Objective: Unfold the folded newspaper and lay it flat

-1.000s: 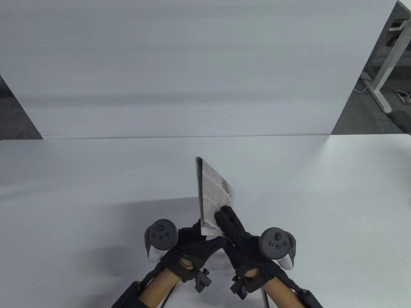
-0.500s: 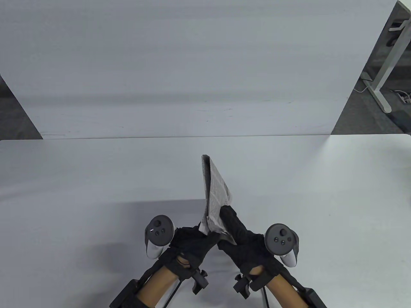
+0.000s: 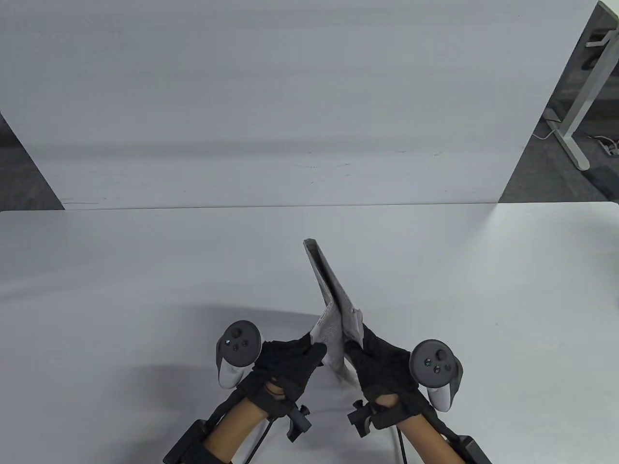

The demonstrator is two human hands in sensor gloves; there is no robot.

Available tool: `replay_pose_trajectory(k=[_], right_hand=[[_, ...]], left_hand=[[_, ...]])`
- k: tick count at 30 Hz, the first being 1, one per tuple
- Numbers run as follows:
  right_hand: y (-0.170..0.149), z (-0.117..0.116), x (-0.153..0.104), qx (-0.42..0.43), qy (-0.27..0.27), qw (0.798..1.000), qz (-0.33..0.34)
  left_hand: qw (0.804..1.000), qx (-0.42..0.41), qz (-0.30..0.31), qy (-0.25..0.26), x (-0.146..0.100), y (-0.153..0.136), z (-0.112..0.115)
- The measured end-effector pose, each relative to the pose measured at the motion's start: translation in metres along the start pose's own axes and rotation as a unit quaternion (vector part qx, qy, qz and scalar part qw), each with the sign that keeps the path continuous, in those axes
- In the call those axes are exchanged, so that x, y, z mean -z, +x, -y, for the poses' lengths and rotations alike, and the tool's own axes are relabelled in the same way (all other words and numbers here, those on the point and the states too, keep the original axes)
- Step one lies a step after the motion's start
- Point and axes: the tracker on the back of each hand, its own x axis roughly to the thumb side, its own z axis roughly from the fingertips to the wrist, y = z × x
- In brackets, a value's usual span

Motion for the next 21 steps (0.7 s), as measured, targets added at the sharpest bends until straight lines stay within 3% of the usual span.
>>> replay_pose_trajectory(k=[2, 5, 9, 12, 15, 21], right_hand=[[-0.003, 0.009, 0.003, 0.0, -0.014, 1.0, -0.012], [-0.01, 0.03, 0.008, -0.001, -0.05, 0.998, -0.035], [-0.022, 0.053, 0.012, -0.001, -0.091, 0.994, -0.059], [-0.036, 0.067, 0.018, 0.017, -0.088, 0.992, -0.083], [-0.047, 0.074, 0.025, 0.063, -0.037, 0.993, -0.088], [-0.049, 0.074, 0.027, 0.05, -0.046, 0.994, -0.085]], left_hand=[[0.999, 0.03, -0.016, 0.023, -0.001, -0.002, -0.016], [0.991, 0.063, -0.05, 0.111, -0.007, -0.012, -0.054], [0.98, 0.053, -0.09, 0.171, -0.017, -0.027, -0.093], [0.968, 0.055, -0.112, 0.217, -0.024, -0.04, -0.119], [0.971, 0.048, -0.126, 0.198, -0.024, -0.05, -0.129], [0.969, 0.042, -0.144, 0.194, -0.023, -0.059, -0.128]])
